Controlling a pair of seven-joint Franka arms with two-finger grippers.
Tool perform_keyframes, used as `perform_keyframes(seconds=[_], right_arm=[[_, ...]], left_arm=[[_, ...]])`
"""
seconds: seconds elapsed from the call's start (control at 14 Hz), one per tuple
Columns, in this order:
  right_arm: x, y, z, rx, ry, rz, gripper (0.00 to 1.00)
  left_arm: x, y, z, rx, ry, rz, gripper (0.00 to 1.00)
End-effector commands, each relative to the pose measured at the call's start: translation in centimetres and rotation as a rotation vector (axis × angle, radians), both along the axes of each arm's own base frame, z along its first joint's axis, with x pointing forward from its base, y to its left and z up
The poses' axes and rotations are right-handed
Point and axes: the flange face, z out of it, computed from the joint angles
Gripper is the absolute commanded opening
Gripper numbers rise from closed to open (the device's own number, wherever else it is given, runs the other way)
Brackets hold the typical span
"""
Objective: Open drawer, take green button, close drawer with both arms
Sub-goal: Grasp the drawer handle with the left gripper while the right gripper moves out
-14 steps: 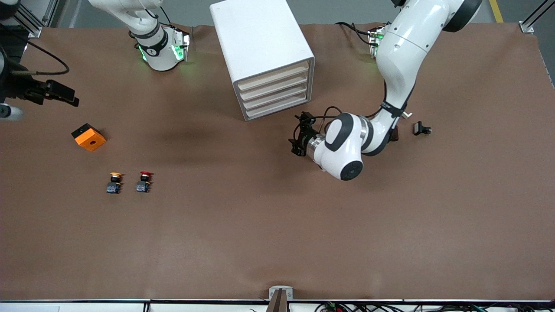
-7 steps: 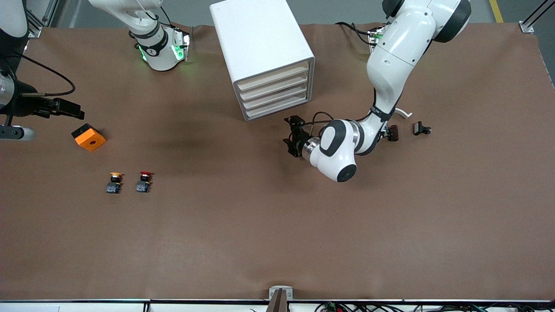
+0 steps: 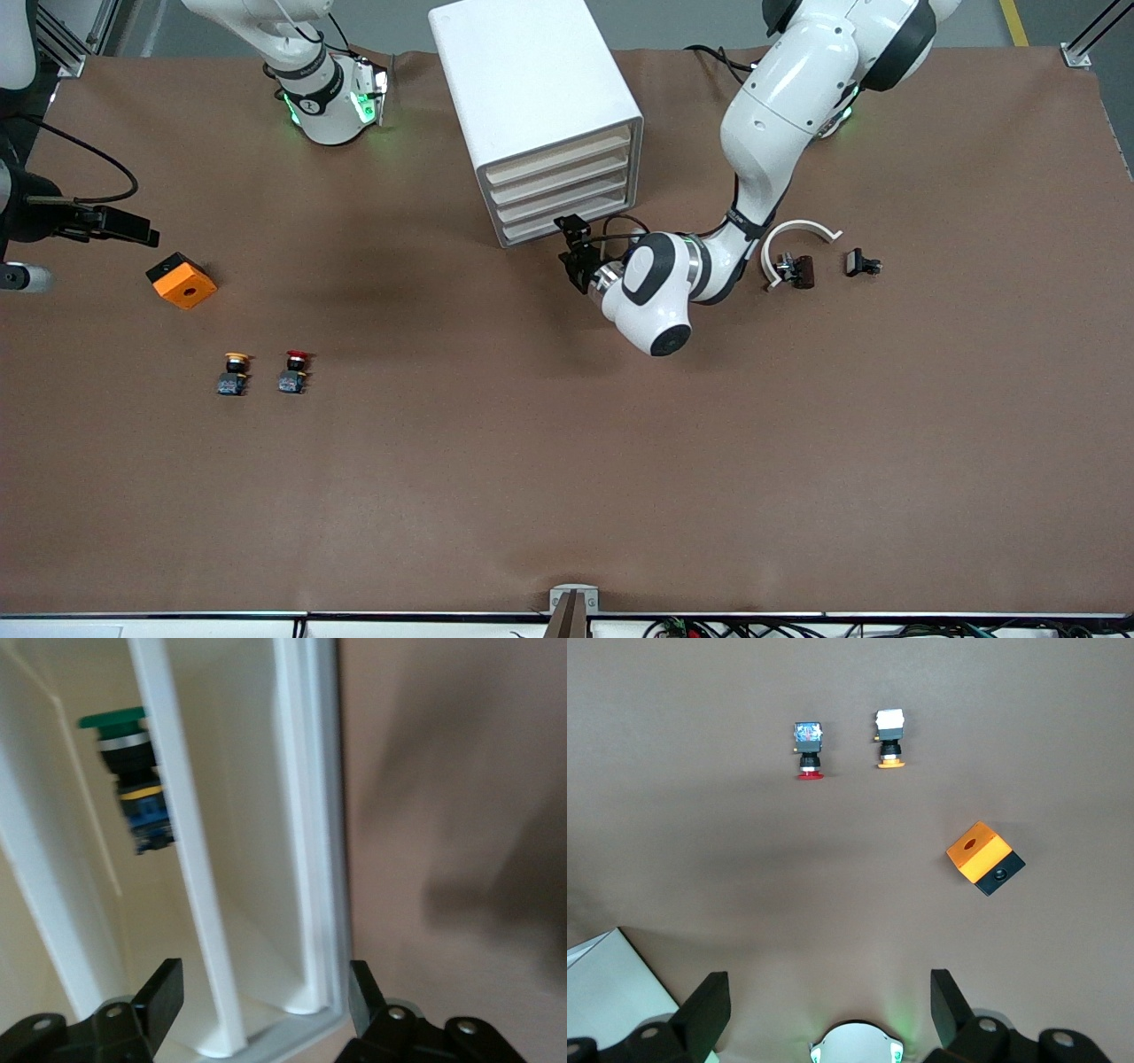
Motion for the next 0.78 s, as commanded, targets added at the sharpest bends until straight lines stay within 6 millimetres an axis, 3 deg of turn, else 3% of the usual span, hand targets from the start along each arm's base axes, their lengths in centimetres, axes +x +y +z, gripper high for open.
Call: perform_keyframes(seconds=[0.0, 0.28, 0.5, 0.71], right_arm=[[0.2, 0.9, 0.4, -0.023, 0.006, -0.078, 1.0], [0.1, 6.0, 0.5, -0.086, 0.024, -0.272, 1.0], [0.0, 8.8, 0.5, -0.137, 0.026, -0.461, 1.0], [0.1, 10.4, 0.7, -0.161, 0.014, -0.489, 1.0]], left_arm=[[0.2, -0.2, 0.5, -0.01, 0.046, -0.004, 0.79], [-1.2, -2.2, -0.5, -0.022, 0.084, 0.001, 0.61], [-1.9, -2.7, -1.2, -0.043, 0.142, -0.035, 0.61], [-2.9, -3.1, -1.8, -0.042, 0.166, -0.062, 0.61]])
